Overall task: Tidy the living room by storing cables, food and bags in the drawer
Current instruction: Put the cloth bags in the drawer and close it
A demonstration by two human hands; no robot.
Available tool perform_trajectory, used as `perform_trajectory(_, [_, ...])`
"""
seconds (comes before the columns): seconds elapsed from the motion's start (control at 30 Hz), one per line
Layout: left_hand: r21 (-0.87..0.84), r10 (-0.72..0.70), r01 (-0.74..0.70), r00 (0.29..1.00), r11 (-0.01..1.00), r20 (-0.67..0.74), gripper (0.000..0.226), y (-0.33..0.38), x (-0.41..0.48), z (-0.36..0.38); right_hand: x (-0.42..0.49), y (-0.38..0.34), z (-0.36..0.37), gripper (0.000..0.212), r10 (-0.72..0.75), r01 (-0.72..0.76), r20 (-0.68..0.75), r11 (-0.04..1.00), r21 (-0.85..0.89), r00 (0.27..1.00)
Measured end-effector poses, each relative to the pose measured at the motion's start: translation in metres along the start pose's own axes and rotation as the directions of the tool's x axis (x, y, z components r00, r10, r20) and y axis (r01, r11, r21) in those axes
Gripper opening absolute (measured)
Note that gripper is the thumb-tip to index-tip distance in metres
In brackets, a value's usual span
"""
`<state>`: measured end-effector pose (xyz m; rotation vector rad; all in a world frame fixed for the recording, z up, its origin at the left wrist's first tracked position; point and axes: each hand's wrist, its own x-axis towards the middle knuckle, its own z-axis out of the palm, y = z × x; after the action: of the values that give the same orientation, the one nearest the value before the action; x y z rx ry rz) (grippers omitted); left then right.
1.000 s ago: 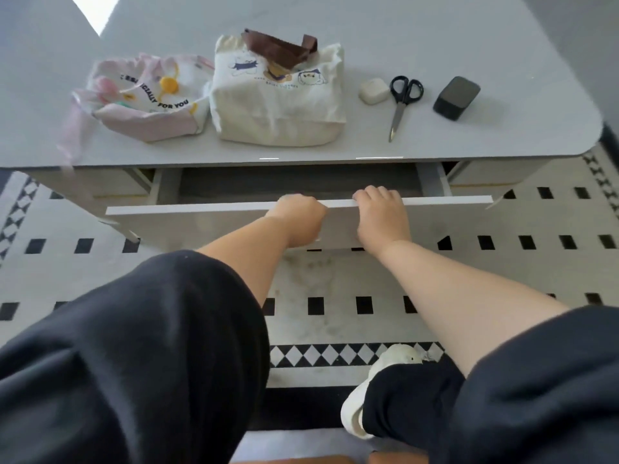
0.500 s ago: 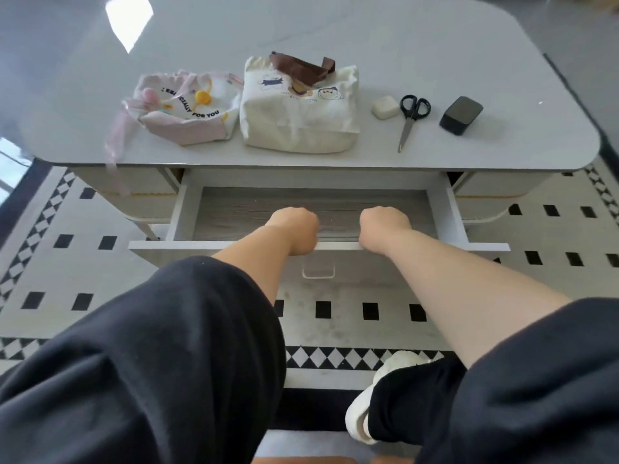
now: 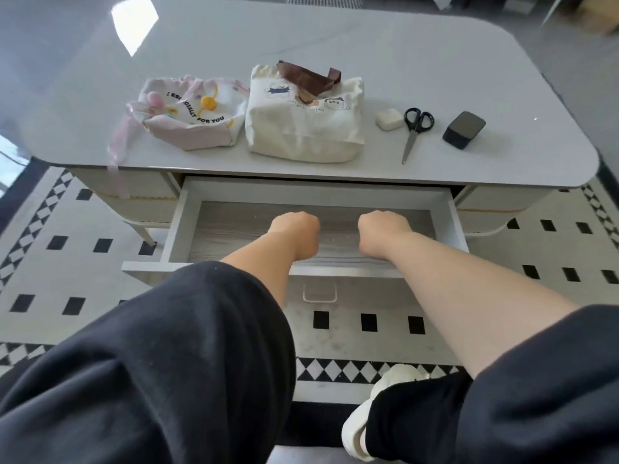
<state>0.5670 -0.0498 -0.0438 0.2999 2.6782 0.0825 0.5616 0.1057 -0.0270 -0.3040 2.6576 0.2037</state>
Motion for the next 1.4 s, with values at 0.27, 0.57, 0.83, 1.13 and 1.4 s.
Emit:
perform_trajectory(0.27, [-0.192, -0.106, -0.008, 0.812, 0.981, -0.574, 0.037, -0.033, 0.039, -0.070, 0.061, -0.013, -0.068, 0.021, 0.059, -0.009, -0.433, 0.993, 0.118, 0.899])
perform_trajectory(0.57, [-0.559, -0.419, 0.166, 0.833, 0.812, -0.362, 0.059, -0.079, 0.106, -0.096, 0.139, -0.013, -0.104, 0.059, 0.416, -0.041, -0.283, 0.618, 0.785, 0.864])
perform_trajectory(0.83, [-0.654, -0.478, 0.121, 0.782, 0.747, -0.401, 0.040, -0.086, 0.104, -0.107, 0.153, -0.005, -0.109, 0.057, 0.454, -0.171, -0.003, 0.341, 0.924, 0.891])
perform_trajectory(1.13, [-0.820, -0.558, 0.296, 0.829, 0.489, -0.033, 0.070, -0.077, 0.086, -0.102, 0.121, 0.011, -0.080, 0.068, 0.435, -0.193, 0.038, 0.318, 0.928, 0.900])
perform_trajectory(1.4, [-0.915, -0.523, 0.169, 0.851, 0.367, -0.053, 0.062, -0.075, 0.062, -0.068, 0.085, 0.017, -0.060, 0.083, 0.389, -0.157, 0.045, 0.259, 0.953, 0.920])
